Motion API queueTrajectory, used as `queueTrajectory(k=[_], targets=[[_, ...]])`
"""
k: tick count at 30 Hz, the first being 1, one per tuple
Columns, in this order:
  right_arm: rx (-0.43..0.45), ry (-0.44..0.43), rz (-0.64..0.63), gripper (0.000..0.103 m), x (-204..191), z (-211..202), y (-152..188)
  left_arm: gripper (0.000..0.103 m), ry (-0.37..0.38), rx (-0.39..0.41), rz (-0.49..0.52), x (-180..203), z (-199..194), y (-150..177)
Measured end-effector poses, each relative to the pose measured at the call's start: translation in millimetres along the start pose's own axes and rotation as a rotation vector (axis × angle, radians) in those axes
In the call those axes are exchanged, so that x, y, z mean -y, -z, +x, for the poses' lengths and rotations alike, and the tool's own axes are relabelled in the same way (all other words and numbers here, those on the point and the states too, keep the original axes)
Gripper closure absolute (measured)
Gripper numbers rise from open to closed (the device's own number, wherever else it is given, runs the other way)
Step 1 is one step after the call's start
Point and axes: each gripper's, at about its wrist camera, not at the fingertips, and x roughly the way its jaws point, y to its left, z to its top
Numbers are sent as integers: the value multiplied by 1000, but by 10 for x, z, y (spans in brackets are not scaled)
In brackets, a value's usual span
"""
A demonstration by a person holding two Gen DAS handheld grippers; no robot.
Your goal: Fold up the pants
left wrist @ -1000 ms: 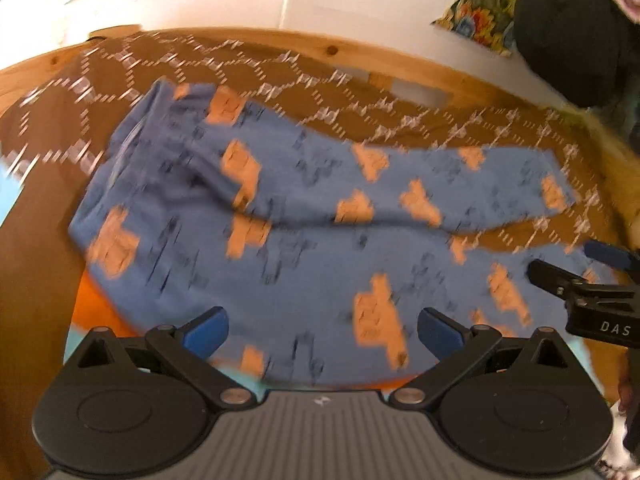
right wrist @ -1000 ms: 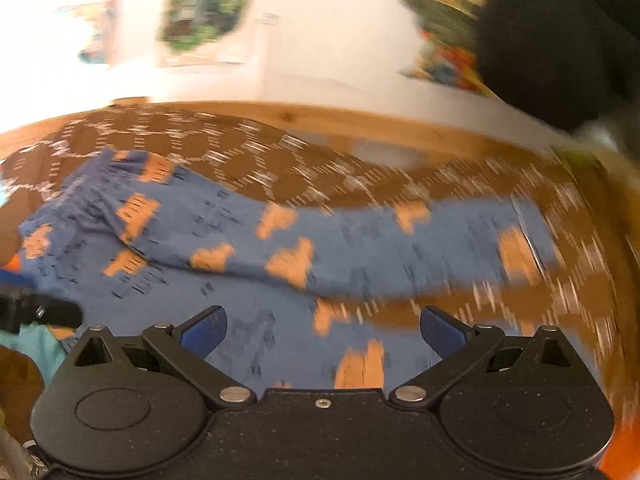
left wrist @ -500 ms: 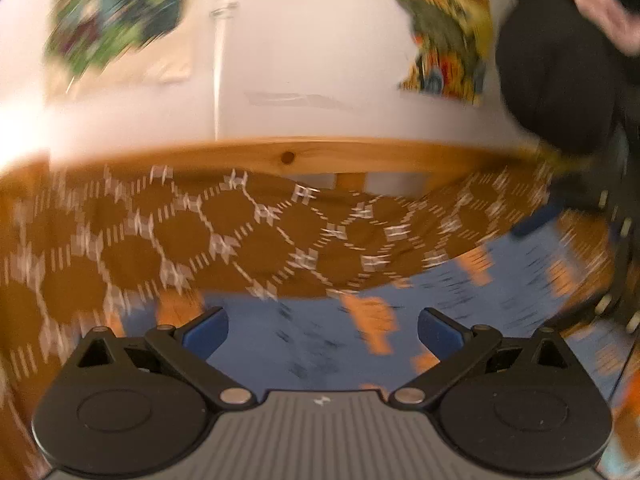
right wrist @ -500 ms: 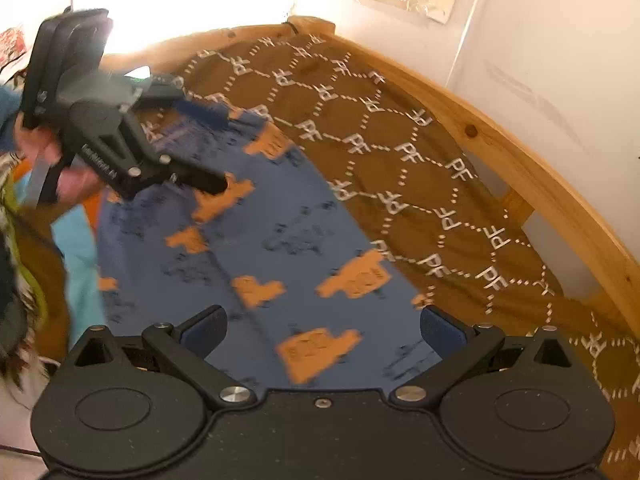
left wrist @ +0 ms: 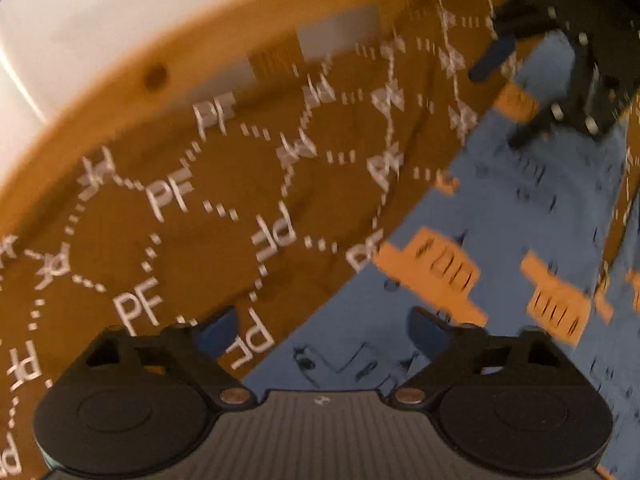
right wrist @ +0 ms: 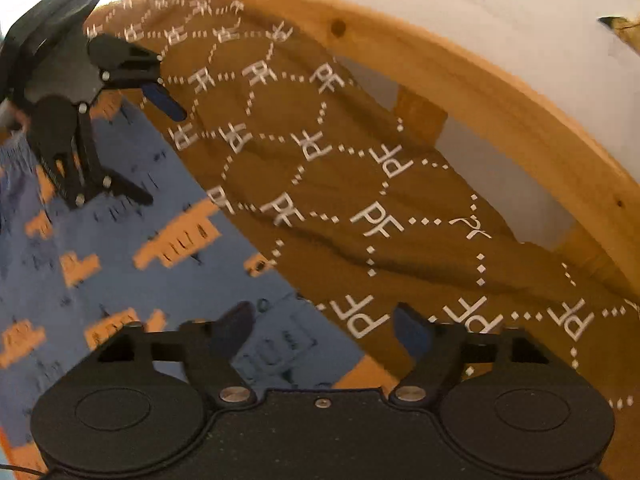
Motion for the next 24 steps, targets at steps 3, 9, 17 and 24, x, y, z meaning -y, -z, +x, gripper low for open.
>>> queueTrajectory(k=[3,9,17,24], targets=[[-23,-30,-10,50,45,142,14,24,49,-62,11,-86,104,-12],[-87,-97,-31,59,11,341,62,62,103,-117,-2,-168,169,-42],[-59,-10,-41,103,-239,248,167,103,31,-79,19,116,-34,25],[91,217,-54,103,-352,-17,-9,103,-158,105,-39,4,-489,-127]])
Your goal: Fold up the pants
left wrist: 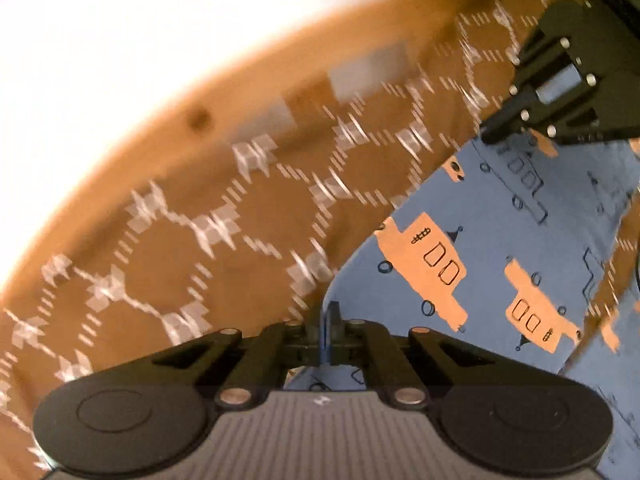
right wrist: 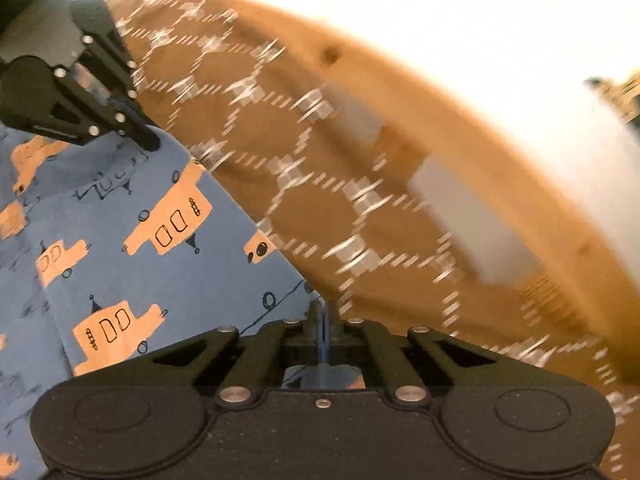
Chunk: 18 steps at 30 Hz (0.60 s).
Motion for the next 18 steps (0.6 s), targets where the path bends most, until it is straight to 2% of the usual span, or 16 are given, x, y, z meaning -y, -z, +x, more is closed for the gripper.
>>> queueTrajectory(k=[5,9,10,12,13,14,15,17,18], targets=[[20,90,34,103,109,155,-159,102,-96,16,-22,-146,110,-242],[-42,114,25,103,51,504,-164,99,-96,-26,-35,-190,416,-196],[-69,118,17,102,41,591,-157,94,-77,-39,-53,-204,468,-180],[-93,127,11,93,2,659,-123,88,-42,-33,-99,-286,451,-107],[-84,130,24,86,16,649,-120,74,-23,-25,-120,-335,411,-63],[-67,130,49,69,52,604,-117,57,-5,-15,-141,-414,341,-41],[-44,119,76,51,88,558,-118,51,7,4,-154,-505,252,-12],[17,104,111,39,151,440,-141,48,23,37,-162,-706,106,40],[42,93,113,39,141,391,-160,47,27,46,-177,-831,-3,96]])
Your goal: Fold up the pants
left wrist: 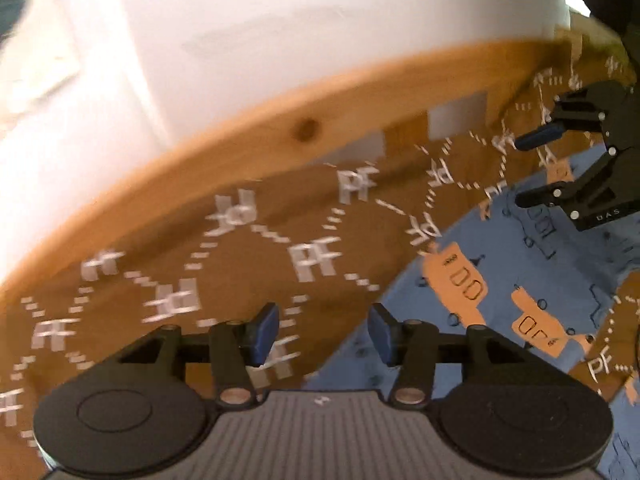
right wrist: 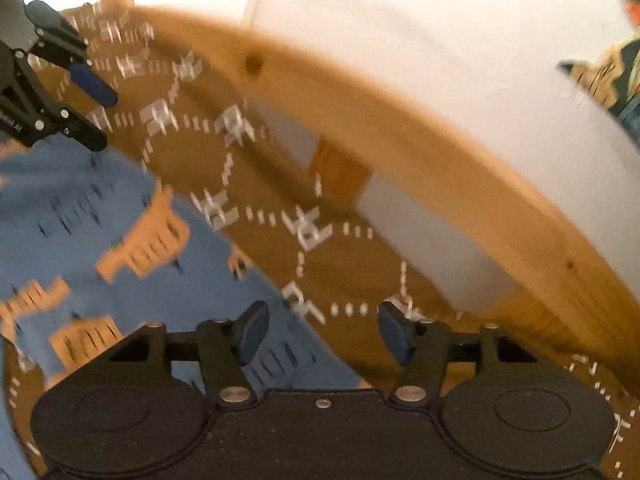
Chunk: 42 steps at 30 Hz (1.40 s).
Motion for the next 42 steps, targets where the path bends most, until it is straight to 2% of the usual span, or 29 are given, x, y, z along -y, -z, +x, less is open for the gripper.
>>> queueTrajectory(k=[3,7,12,15,17,18,20,22,23,24,25,27,29,34,42], targets=[[67,-76,8,31,-35,-108,-82,46,6,-10,-53,-329,-263,118],[96,-136,-17,31,-221,-96,-209,46,60,-101,-103,-631,-432,373],[68,-163,-96,31,-492,88,-424,46,80,-185,-67,-592,-364,556],[31,-152,-116,32,-560,172,-468,48,48,-223,14,-435,-312,539],[17,-145,-115,33,-554,240,-509,71,5,-234,59,-339,-286,502],[12,-152,-103,34,-531,275,-528,74,-8,-244,65,-321,-284,498],[-11,-173,-73,35,-494,356,-566,86,11,-274,40,-282,-245,455],[-56,-218,-64,35,-495,452,-585,91,19,-299,43,-229,-215,429],[-71,-231,-70,40,-515,483,-583,96,6,-300,59,-209,-244,471],[-79,-237,-81,52,-545,502,-581,100,-13,-298,76,-179,-254,470],[-73,-235,-92,59,-577,494,-580,102,-33,-297,81,-158,-256,476],[-48,-235,-91,86,-622,436,-585,102,-43,-278,61,-169,-321,478],[-25,-197,-103,97,-679,359,-596,103,-76,-244,49,-186,-414,481],[43,-133,-66,103,-702,133,-594,103,-181,-168,-14,-223,-638,462],[178,-49,-74,103,-852,-603,-467,103,-254,-49,93,52,-1001,544]])
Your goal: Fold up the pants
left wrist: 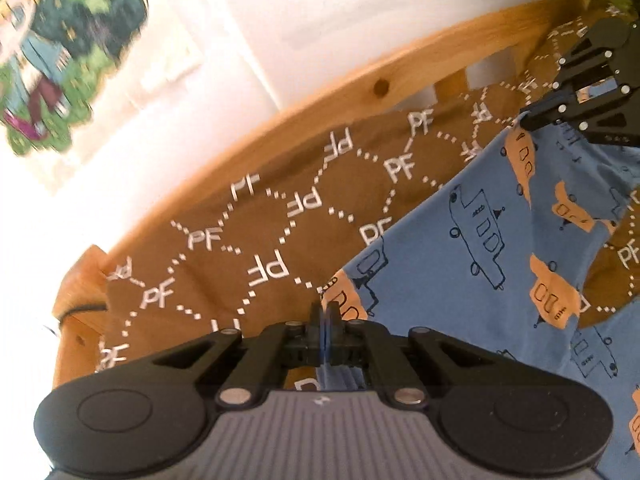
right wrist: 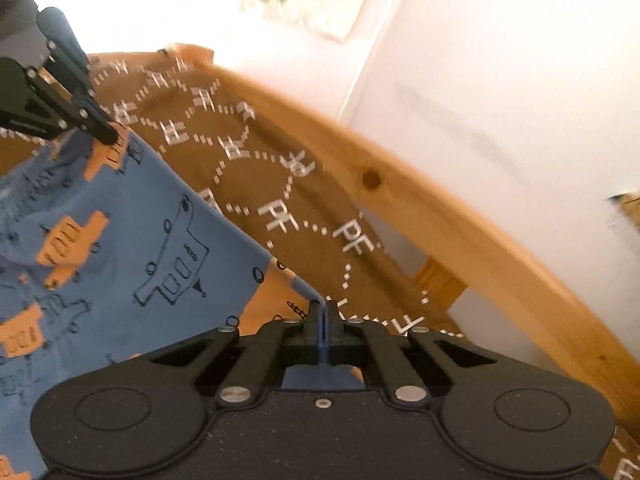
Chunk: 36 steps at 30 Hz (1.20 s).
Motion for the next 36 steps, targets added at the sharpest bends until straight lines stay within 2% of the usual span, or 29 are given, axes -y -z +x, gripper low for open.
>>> queueTrajectory(k=[7,14,17,21,27,30,36], targets=[[105,3,14,103,-317,-831,211,103,-10,168,-2,121,-592,330],[100,-39,41,103,-878,-1419,670,103,26,230,136,445,-1047,791],[78,-54,70,103,-1124,-1560,915,103,49,228,224,677,-1172,1068],[26,-89,131,103,-1439,-1660,1296,103,55,189,359,1079,-1198,1460],[-41,-129,179,103,-1813,-1649,1735,103,63,118,463,1503,-1068,1917],[-55,-150,162,103,-1922,-1659,1784,103,50,111,501,1570,-1069,2042],[-52,-192,111,103,-2059,-1787,1754,103,40,112,560,1450,-1117,2066]])
